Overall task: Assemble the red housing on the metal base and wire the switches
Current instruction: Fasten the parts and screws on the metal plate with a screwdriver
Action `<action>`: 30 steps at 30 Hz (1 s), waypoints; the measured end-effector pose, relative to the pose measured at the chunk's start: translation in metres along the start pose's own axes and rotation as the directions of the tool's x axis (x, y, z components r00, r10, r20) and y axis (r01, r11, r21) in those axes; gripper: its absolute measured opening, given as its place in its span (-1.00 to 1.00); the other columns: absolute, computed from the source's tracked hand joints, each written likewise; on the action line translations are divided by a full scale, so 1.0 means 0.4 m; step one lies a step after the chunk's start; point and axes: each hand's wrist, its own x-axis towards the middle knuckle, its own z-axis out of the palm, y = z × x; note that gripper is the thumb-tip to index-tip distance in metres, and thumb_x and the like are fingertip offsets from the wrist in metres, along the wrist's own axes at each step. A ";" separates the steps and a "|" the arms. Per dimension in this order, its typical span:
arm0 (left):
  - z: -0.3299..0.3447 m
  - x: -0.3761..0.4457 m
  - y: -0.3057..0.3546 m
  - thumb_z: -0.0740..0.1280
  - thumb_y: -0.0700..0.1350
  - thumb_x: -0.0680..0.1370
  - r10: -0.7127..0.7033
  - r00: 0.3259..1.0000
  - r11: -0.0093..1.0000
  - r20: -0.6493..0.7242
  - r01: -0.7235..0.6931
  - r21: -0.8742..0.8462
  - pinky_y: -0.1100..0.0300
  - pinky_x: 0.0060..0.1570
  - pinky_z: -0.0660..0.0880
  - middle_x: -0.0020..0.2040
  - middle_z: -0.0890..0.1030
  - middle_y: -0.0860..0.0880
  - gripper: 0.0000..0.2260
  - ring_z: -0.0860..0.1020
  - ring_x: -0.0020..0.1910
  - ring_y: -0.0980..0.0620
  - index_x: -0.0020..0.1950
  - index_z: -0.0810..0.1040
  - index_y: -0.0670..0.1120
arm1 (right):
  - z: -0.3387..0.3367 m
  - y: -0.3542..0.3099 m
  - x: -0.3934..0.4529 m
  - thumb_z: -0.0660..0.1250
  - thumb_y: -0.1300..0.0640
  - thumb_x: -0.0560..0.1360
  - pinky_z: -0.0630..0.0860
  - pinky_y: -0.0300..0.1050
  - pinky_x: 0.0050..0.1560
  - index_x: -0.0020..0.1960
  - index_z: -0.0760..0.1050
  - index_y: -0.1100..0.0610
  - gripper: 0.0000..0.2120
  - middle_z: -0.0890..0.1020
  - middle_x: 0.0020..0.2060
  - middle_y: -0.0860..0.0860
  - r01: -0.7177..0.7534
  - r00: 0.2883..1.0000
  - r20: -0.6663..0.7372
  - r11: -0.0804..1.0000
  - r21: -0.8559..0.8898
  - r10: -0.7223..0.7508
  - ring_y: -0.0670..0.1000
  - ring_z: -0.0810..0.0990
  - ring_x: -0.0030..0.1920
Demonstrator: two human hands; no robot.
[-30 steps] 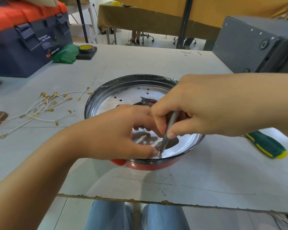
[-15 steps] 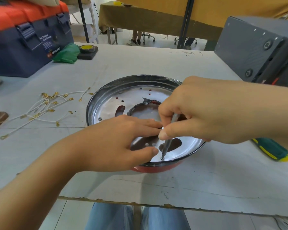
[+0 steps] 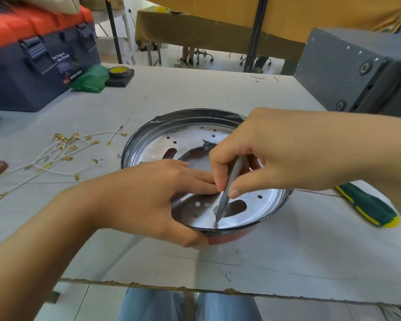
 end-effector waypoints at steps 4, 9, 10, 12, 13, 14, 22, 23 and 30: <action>-0.001 -0.001 -0.007 0.40 0.16 0.35 0.023 1.000 1.000 -0.008 -0.023 0.010 0.34 0.06 0.37 0.04 0.52 0.33 -0.63 0.51 0.04 0.16 0.13 0.42 0.28 | 0.009 -0.002 0.013 0.47 0.07 0.39 0.43 -0.42 -0.43 -0.25 0.61 0.00 -0.94 0.58 -0.48 -0.20 0.008 1.000 -0.019 0.999 0.054 -0.007 -0.20 0.56 -0.43; -0.002 -0.002 -0.001 0.37 0.17 0.34 0.041 0.999 0.999 -0.023 -0.040 0.027 0.50 0.01 0.29 -0.03 0.44 0.48 -0.64 0.46 -0.01 0.35 0.08 0.35 0.32 | 0.034 0.002 0.024 0.44 0.14 0.37 0.36 -0.51 -0.57 -0.17 0.55 -0.10 -0.85 0.60 -0.48 -0.15 -0.047 0.998 -0.039 0.983 0.179 0.055 -0.27 0.48 -0.59; -0.002 -0.003 -0.001 0.37 0.18 0.34 0.036 0.999 0.999 -0.023 -0.036 0.025 0.48 0.01 0.32 -0.04 0.43 0.48 -0.65 0.46 -0.01 0.35 0.07 0.35 0.32 | 0.035 0.001 0.026 0.44 0.13 0.37 0.34 -0.52 -0.57 -0.17 0.54 -0.12 -0.84 0.60 -0.48 -0.17 -0.049 0.997 -0.044 0.986 0.160 0.057 -0.29 0.47 -0.59; 0.003 -0.003 -0.003 0.36 0.20 0.33 0.016 1.000 1.000 -0.025 -0.016 0.011 0.32 0.03 0.40 -0.03 0.48 0.40 -0.65 0.50 0.00 0.22 0.06 0.36 0.29 | 0.034 -0.003 0.026 0.44 0.10 0.37 0.30 -0.55 -0.58 -0.19 0.52 -0.17 -0.82 0.58 -0.49 -0.22 -0.058 0.996 -0.064 0.992 0.111 0.066 -0.30 0.46 -0.59; 0.006 -0.003 -0.005 0.36 0.21 0.33 0.009 1.000 1.000 -0.028 -0.009 0.006 0.23 0.02 0.42 -0.02 0.51 0.32 -0.65 0.51 0.00 0.15 0.07 0.39 0.27 | 0.034 -0.004 0.027 0.44 0.09 0.36 0.28 -0.56 -0.59 -0.20 0.52 -0.16 -0.83 0.58 -0.50 -0.24 -0.067 0.994 -0.077 0.993 0.098 0.074 -0.30 0.46 -0.60; 0.009 -0.002 -0.007 0.36 0.20 0.33 0.008 0.999 1.000 -0.033 -0.008 0.003 0.16 0.01 0.44 -0.03 0.53 0.24 -0.66 0.51 -0.01 0.10 0.07 0.42 0.22 | 0.036 -0.006 0.026 0.44 0.09 0.36 0.26 -0.57 -0.60 -0.23 0.51 -0.15 -0.84 0.57 -0.51 -0.26 -0.076 0.992 -0.090 0.993 0.090 0.084 -0.30 0.45 -0.61; 0.003 -0.006 -0.002 0.36 0.20 0.31 0.024 0.999 1.000 -0.032 -0.023 0.012 0.44 -0.16 0.37 -0.10 0.44 0.43 -0.77 0.44 -0.07 0.37 -0.12 0.35 0.37 | 0.055 -0.013 0.024 0.37 -0.02 0.32 0.52 -0.27 -0.27 -0.21 0.60 -0.07 -0.92 0.63 -0.29 -0.19 -0.083 0.993 -0.084 0.996 0.028 0.085 -0.17 0.60 -0.33; 0.001 -0.008 0.002 0.37 0.19 0.31 0.020 0.999 1.000 -0.032 -0.019 0.015 0.49 -0.19 0.33 -0.12 0.40 0.49 -0.74 0.41 -0.11 0.45 -0.14 0.31 0.41 | 0.056 -0.014 0.024 0.40 0.03 0.35 0.55 -0.20 -0.27 -0.18 0.63 -0.05 -0.93 0.65 -0.29 -0.14 -0.074 0.992 -0.095 0.996 0.048 0.078 -0.14 0.62 -0.32; 0.000 -0.012 0.005 0.43 0.15 0.30 -0.004 0.999 1.000 -0.033 0.005 0.015 0.60 -0.20 0.27 -0.17 0.36 0.56 -0.68 0.36 -0.18 0.55 -0.18 0.29 0.43 | 0.042 -0.012 0.035 0.39 0.02 0.28 0.52 -0.25 -0.36 -0.25 0.57 0.00 -0.92 0.62 -0.27 -0.17 -0.029 0.998 -0.048 0.991 0.128 0.036 -0.11 0.58 -0.39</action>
